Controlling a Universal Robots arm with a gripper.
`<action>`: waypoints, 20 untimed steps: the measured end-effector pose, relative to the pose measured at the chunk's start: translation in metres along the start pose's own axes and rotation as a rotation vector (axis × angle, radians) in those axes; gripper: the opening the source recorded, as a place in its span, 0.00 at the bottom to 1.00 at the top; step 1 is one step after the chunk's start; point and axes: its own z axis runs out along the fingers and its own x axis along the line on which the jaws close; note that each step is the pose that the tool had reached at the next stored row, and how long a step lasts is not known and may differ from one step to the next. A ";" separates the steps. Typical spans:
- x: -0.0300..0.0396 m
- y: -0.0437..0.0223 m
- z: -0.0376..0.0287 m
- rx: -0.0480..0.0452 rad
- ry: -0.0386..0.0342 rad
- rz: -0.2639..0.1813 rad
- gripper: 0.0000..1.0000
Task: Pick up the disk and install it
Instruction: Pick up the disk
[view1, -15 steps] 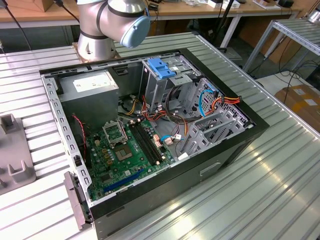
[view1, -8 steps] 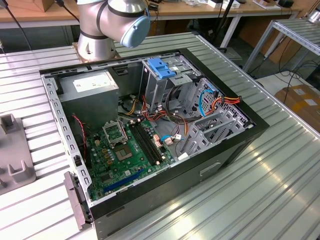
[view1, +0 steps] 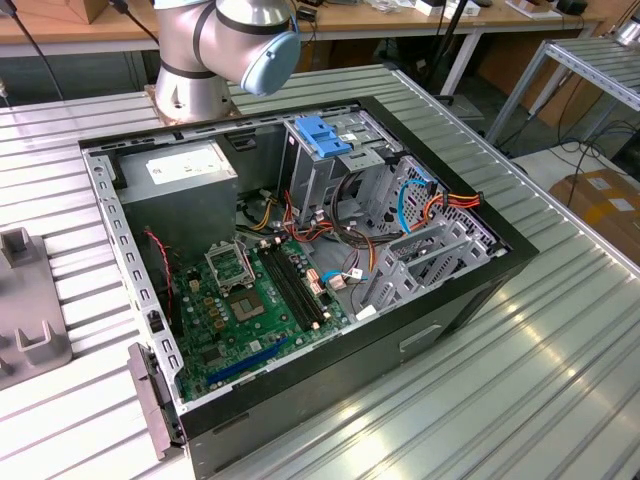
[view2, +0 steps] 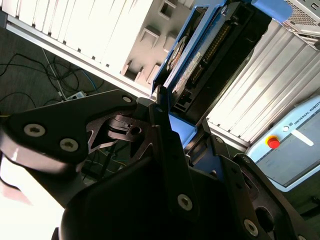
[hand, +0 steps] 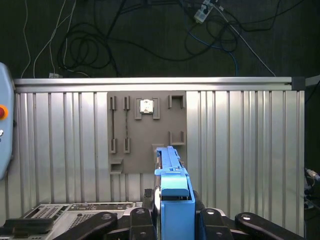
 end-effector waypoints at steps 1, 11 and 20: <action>0.0000 -0.0001 0.0000 0.0000 0.0000 0.000 0.37; 0.0000 -0.0018 0.0000 -0.0001 0.0000 0.000 0.37; -0.0001 -0.0033 0.0000 0.0000 0.0000 0.000 0.37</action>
